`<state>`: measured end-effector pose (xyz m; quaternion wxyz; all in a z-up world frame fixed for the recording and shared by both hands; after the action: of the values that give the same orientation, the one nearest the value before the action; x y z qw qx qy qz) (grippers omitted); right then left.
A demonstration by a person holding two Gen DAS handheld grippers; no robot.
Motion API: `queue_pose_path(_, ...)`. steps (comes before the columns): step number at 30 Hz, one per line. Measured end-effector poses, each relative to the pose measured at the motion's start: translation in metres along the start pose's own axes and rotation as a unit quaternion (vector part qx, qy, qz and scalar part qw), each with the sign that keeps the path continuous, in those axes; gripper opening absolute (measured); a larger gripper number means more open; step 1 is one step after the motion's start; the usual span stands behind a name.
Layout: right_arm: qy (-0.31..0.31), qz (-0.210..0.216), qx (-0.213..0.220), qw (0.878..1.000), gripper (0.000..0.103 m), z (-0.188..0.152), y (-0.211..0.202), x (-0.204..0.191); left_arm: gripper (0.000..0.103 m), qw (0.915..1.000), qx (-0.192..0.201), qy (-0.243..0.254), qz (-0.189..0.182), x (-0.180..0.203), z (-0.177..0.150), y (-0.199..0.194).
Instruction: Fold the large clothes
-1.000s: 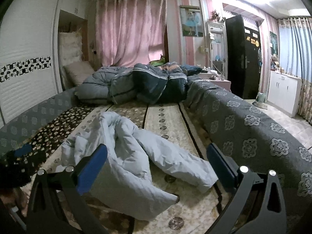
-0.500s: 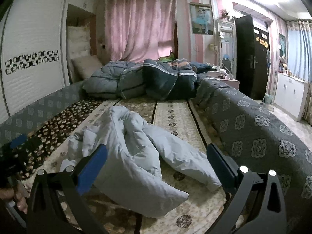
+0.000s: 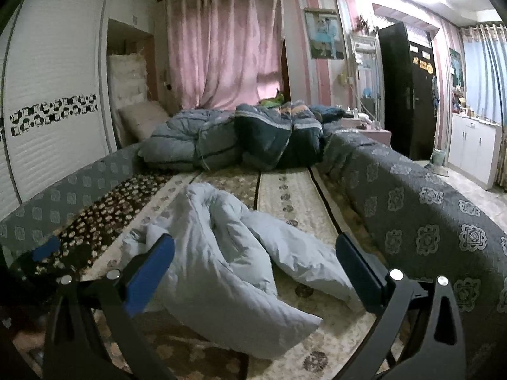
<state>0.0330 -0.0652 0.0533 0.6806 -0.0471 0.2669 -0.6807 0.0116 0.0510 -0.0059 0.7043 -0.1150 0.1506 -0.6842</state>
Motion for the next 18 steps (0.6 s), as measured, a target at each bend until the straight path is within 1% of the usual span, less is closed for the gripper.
queue_pose_path(8, 0.02, 0.009, 0.022, 1.0, 0.101, 0.014, -0.013, -0.03, 0.1, 0.9994, 0.018, -0.024, 0.019, -0.019, 0.002, -0.014)
queue_pose_path(12, 0.023, 0.002, 0.022, 1.0, 0.101, 0.018, -0.016, -0.038, 0.1, 0.9987, 0.026, -0.035, 0.025, -0.026, 0.001, -0.024)
queue_pose_path(13, 0.039, 0.001, 0.018, 0.999, 0.101, 0.02, -0.017, -0.036, 0.1, 0.9986, 0.028, -0.036, 0.026, -0.028, 0.002, -0.025)
queue_pose_path(17, 0.065, -0.002, 0.015, 0.998, 0.101, 0.022, -0.024, -0.041, 0.1, 0.9985, 0.028, -0.041, 0.024, -0.032, 0.001, -0.029)
queue_pose_path(18, 0.058, 0.0, 0.026, 0.998, 0.101, 0.02, -0.028, -0.044, 0.1, 0.9986, 0.026, -0.042, 0.02, -0.033, 0.0, -0.028)
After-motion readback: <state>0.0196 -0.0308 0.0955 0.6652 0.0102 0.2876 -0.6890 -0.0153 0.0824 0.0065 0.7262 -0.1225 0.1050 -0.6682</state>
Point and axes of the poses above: each gripper's, at about its wrist camera, not at the fingertips, and y roughly the way its jaws point, x to its right, z to its top, the point moved 1 cm from there along y, roughly the way its jaws point, and after that the axes turned 9 degrees about y, right-handed, at the moved point
